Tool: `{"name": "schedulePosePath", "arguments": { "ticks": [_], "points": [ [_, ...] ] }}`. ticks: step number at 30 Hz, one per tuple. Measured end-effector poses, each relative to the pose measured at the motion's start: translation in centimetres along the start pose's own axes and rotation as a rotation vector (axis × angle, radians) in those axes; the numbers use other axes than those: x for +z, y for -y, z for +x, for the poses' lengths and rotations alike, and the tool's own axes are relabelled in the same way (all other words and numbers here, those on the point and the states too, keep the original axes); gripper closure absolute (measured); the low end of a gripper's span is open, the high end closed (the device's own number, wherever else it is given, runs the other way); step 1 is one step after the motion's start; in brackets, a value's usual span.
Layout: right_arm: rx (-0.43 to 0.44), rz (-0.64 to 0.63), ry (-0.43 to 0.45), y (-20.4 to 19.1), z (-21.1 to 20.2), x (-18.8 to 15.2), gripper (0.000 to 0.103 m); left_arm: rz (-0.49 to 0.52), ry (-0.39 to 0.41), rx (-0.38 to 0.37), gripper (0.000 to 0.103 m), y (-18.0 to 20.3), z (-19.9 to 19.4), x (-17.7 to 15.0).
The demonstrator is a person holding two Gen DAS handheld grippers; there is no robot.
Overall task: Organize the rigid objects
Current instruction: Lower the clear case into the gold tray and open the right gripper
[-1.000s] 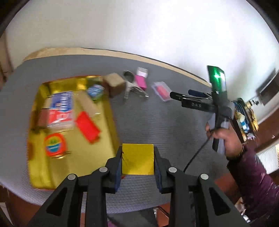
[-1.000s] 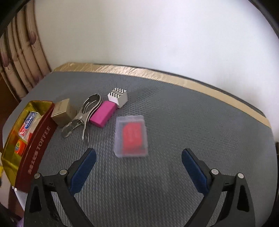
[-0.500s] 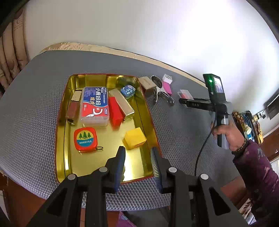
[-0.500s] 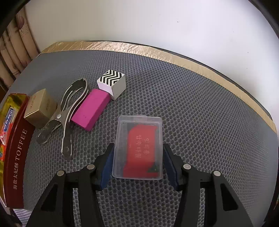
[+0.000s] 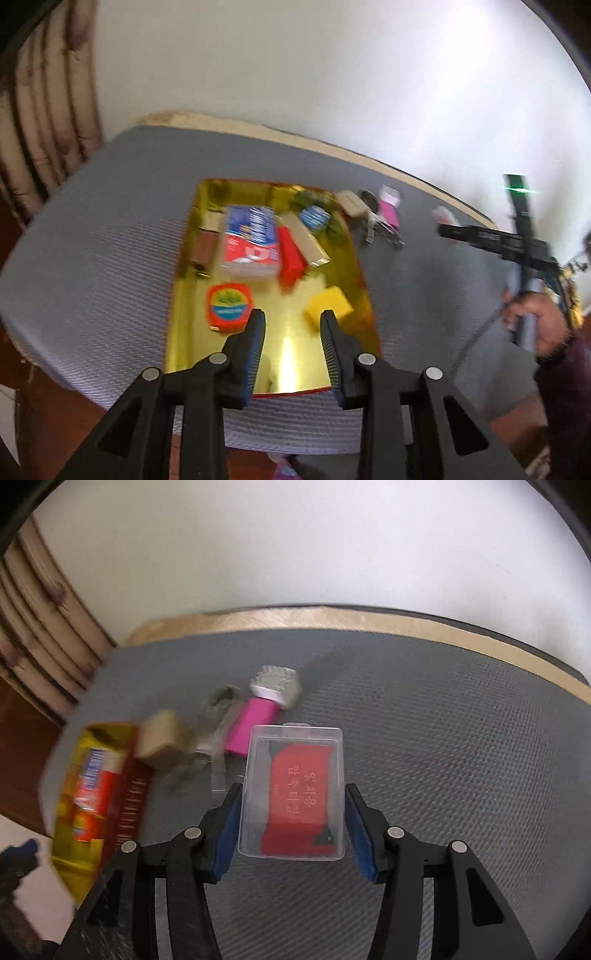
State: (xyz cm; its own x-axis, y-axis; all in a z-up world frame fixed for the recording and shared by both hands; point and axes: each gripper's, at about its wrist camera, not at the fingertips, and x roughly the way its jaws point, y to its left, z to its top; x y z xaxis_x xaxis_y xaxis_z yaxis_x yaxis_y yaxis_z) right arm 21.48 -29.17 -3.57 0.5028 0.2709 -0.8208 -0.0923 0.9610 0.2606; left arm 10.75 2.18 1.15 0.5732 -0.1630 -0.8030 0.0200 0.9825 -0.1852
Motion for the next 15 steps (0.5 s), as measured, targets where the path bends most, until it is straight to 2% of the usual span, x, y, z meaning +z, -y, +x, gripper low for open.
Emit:
{"name": "schedulePosePath", "arguments": {
  "ticks": [5,10,12,15],
  "points": [
    [0.148,-0.021,0.02,-5.8,-2.4,-0.7,0.054,0.004,0.076,0.122,0.06,-1.2,-1.5,-1.1],
    [0.281,-0.1,-0.035,-13.7,-1.4,-2.1,0.054,-0.008,0.072,0.196,0.052,-3.1,-1.3,-2.1],
    [0.29,-0.136,-0.054,-16.4,-0.6,-2.9,0.054,-0.032,0.067,0.224,0.046,-4.0,-1.2,-2.2],
    [0.293,-0.175,-0.106,-19.9,1.8,-4.9,0.054,-0.054,0.06,0.205,0.046,-4.8,-1.1,-2.3]
  ]
}}
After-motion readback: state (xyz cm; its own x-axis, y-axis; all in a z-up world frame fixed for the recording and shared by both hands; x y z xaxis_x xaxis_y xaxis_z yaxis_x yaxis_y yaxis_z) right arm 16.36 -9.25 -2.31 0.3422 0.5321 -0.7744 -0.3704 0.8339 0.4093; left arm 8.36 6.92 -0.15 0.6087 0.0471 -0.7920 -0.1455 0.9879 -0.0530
